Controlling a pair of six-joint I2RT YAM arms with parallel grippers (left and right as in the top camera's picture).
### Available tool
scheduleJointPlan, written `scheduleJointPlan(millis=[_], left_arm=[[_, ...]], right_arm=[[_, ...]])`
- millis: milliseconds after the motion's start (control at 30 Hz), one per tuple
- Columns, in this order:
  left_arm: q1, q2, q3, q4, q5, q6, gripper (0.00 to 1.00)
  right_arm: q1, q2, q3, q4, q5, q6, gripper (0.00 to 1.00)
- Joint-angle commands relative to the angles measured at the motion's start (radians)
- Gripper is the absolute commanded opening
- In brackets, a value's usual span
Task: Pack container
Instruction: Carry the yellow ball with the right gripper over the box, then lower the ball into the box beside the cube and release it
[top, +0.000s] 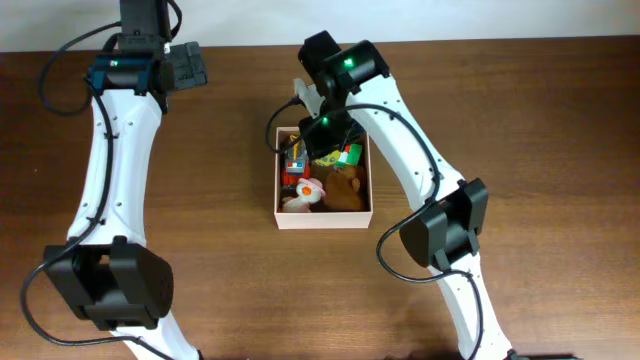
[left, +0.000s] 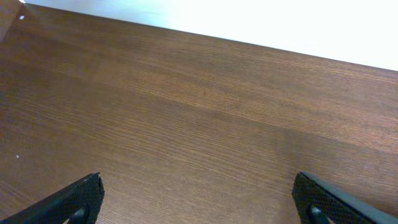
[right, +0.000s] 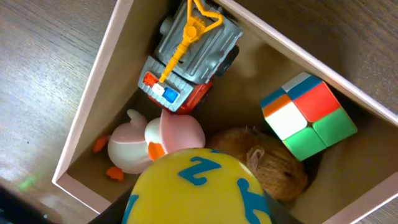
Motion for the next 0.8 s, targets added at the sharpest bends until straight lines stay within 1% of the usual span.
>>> scheduleJointPlan(millis=[0,67,167,267,467,767], left_arm=[[0.001,-0.004,0.007,-0.002,-0.01,-0.012,0.99],[0.001,-0.004,0.007,-0.002,-0.01,-0.012,0.99],[0.001,-0.004,0.007,-0.002,-0.01,-0.012,0.99],[0.001,-0.004,0.007,-0.002,-0.01,-0.012,0.99],[0.001,-0.004,0.007,-0.002,-0.01,-0.012,0.99],[0.001,-0.004,0.007,-0.002,-0.01,-0.012,0.99]], right_arm=[[0.001,0.002,-0.008,0.01,-0.016,-0.001,0.43],[0.001,0.002,-0.008,0.014,-0.013,-0.001,0.44],[0.001,0.002,-0.008,0.019,-0.012,-0.001,0.7],[0.0,0.002,-0.008,0.021,-0.009,-0.011,0.79],[-0.001,0.002,-0.008,0.023,0.015,-0.011,0.79],[-0.044,0.002,-0.008,0.024,0.013,-0.011,0.79]])
